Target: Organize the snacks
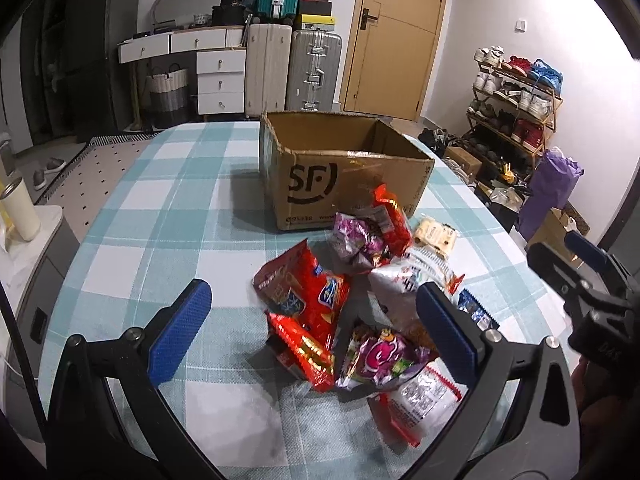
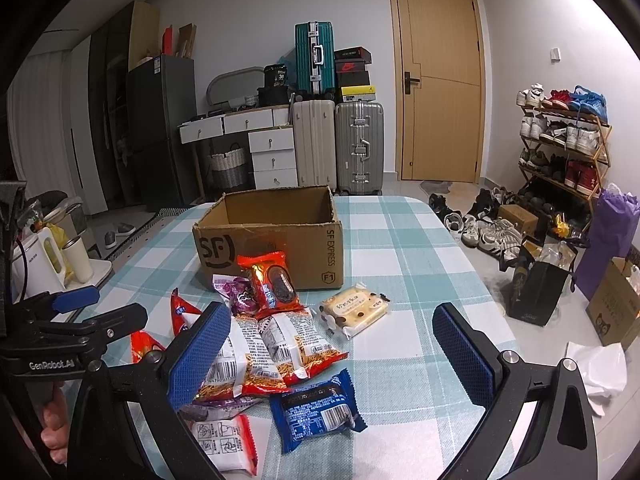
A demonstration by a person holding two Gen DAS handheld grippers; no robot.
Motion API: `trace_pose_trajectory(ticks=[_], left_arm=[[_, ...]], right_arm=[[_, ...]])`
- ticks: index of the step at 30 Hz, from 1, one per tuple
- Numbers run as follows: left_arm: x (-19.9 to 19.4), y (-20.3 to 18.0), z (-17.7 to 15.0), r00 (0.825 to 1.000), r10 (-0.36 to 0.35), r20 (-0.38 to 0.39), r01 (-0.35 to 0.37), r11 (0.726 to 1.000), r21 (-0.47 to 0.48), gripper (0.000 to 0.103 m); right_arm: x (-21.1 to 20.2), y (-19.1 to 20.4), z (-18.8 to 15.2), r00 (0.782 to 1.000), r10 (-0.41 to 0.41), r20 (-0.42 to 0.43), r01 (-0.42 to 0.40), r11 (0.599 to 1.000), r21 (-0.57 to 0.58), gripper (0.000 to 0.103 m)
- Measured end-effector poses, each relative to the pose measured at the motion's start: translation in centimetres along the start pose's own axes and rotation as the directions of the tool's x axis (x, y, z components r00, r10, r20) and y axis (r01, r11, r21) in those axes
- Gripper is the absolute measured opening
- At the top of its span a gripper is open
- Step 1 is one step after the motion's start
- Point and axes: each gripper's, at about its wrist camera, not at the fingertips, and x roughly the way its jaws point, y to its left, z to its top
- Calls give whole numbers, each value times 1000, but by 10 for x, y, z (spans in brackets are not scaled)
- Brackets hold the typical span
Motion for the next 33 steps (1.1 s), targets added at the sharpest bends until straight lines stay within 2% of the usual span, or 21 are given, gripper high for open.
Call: trace_pose_trajectory(ticks=[6, 13, 19, 24, 26, 29, 30, 31, 32, 33], left_arm=[[12, 7, -12, 998, -36, -49, 35, 999, -12, 102], [25, 19, -17, 996, -46, -80, 43, 998, -46, 102], [40, 27, -20, 995, -21, -102, 15, 998, -57, 102], [56, 34, -23, 991, -26, -128, 18, 997, -69, 101], [61, 38, -24, 990, -45, -136, 34, 996, -84, 97], [77, 49, -25, 974, -113, -197, 84, 985, -150, 80], [82, 51, -26, 967, -137, -216, 100, 980, -172, 71], [92, 57, -29, 951, -184, -249, 130, 968, -216, 60], [94, 61, -30, 950, -200, -241, 142, 961, -236, 59], [94, 62, -29, 953, -194, -233, 139, 963, -230, 43]], right_arm=[[4, -6, -7, 1000, 5, -8, -5, 1000, 10, 103], [6, -12, -9, 1000, 9, -18, -9, 1000, 20, 103], [13, -15, -12, 999, 12, -33, -11, 1000, 25, 103], [19, -17, -13, 999, 14, -44, -12, 1000, 28, 103], [22, -18, -14, 999, 14, -47, -13, 999, 29, 103], [23, -19, -14, 999, 14, -49, -13, 999, 31, 103], [24, -19, -14, 999, 15, -50, -13, 999, 32, 103], [24, -19, -15, 999, 16, -52, -14, 999, 34, 103], [23, -19, -15, 998, 17, -54, -15, 999, 34, 103], [24, -19, -16, 998, 18, -56, -16, 999, 35, 103]])
